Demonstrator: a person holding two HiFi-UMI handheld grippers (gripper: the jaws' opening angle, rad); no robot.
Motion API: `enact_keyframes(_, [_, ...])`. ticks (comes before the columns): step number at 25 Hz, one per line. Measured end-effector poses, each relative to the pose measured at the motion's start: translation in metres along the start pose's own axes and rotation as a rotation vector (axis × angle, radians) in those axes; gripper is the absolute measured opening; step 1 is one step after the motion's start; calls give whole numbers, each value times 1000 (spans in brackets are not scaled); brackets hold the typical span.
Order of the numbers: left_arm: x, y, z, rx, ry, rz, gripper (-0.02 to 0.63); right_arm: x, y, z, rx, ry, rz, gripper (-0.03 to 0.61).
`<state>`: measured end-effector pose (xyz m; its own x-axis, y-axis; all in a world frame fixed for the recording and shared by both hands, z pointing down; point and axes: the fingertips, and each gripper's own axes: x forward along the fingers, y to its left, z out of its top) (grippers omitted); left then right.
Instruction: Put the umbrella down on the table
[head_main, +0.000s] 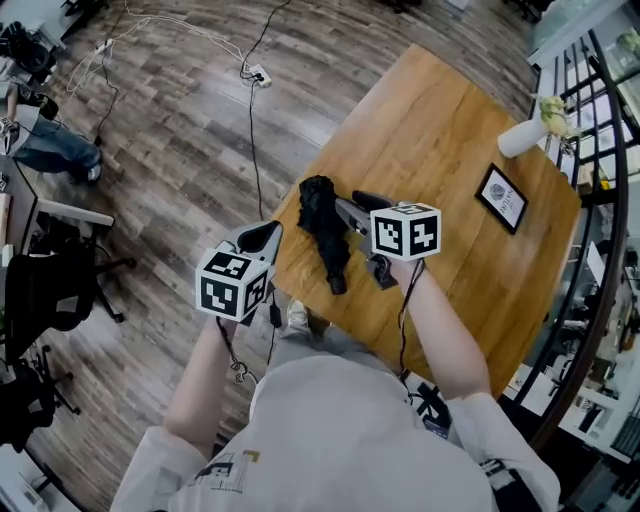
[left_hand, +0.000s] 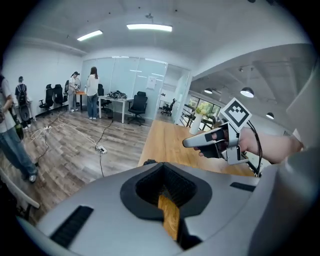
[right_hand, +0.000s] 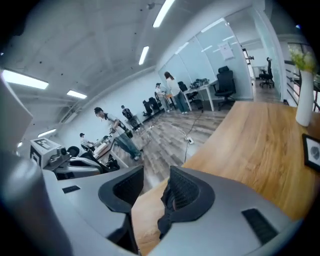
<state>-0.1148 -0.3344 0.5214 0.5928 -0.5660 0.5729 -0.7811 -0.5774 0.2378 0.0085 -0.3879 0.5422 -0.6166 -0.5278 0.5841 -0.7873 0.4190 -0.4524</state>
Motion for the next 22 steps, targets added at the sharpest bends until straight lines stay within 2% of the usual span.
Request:
enact_keyframes(4, [-23, -22, 60, 67, -110, 7, 17, -55, 25, 50, -100, -152, 19, 138])
enact_keyframes(7, [-39, -38, 104, 116, -188, 6, 17, -98, 48, 88, -174, -283, 63, 101])
enact_keyframes(10, [-55, -49, 135, 147, -254, 10, 17, -138, 61, 114, -229, -395, 53, 73])
enact_keyframes(15, [-93, -70, 170, 210, -337, 20, 17, -199, 89, 134, -317, -503, 29, 60])
enact_keyframes(22, [-133, -99, 202, 304, -435, 26, 17, -263, 121, 141, -406, -613, -12, 44])
